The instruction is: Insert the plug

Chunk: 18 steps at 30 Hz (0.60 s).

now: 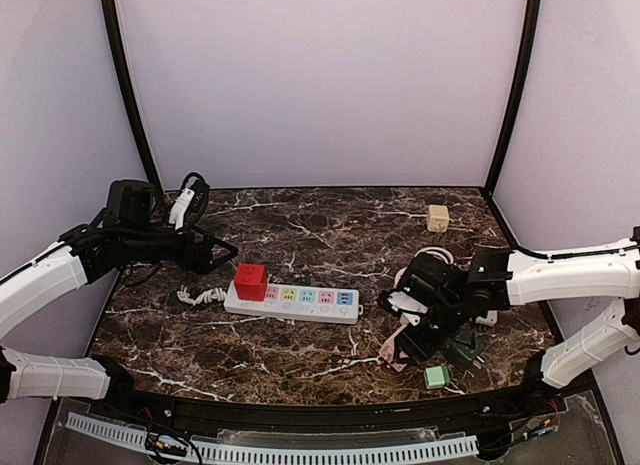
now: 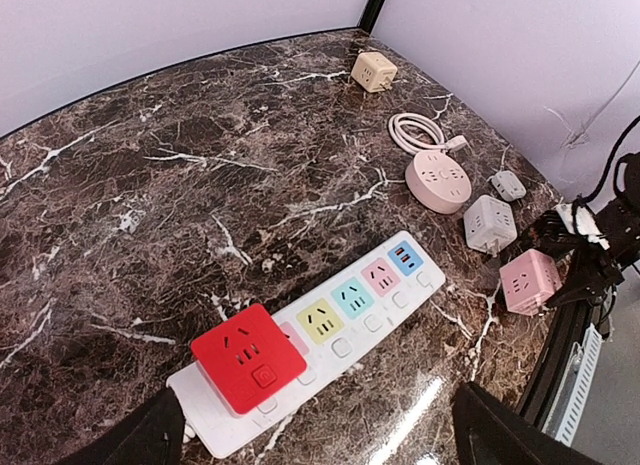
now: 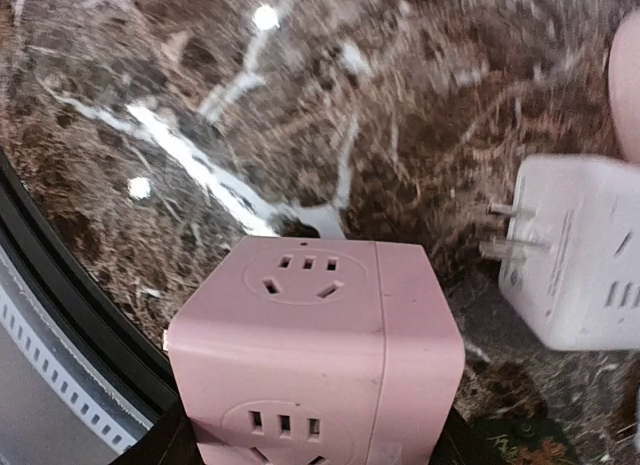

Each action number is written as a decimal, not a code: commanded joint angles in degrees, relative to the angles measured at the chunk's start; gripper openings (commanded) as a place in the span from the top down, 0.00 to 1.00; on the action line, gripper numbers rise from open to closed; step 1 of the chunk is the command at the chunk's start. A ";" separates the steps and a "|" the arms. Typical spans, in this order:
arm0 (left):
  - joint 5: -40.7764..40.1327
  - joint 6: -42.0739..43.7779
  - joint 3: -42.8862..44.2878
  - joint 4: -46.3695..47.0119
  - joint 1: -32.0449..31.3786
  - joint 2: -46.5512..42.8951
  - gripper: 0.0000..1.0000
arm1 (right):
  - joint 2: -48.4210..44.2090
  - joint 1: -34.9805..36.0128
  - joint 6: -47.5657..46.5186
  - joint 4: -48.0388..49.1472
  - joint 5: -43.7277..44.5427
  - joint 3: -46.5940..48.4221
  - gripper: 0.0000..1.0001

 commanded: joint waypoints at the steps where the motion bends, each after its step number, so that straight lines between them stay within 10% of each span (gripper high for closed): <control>1: 0.99 0.57 0.94 0.31 0.38 0.02 0.07 | -5.67 4.13 -11.38 9.15 10.59 7.65 1.00; 10: 13.30 4.85 18.59 -4.74 -3.84 10.27 0.01 | 0.24 4.70 -50.51 59.94 19.84 10.36 1.00; 18: 18.76 5.25 28.37 -7.27 -7.47 16.37 0.01 | 12.31 3.14 -58.92 62.56 15.43 24.02 1.00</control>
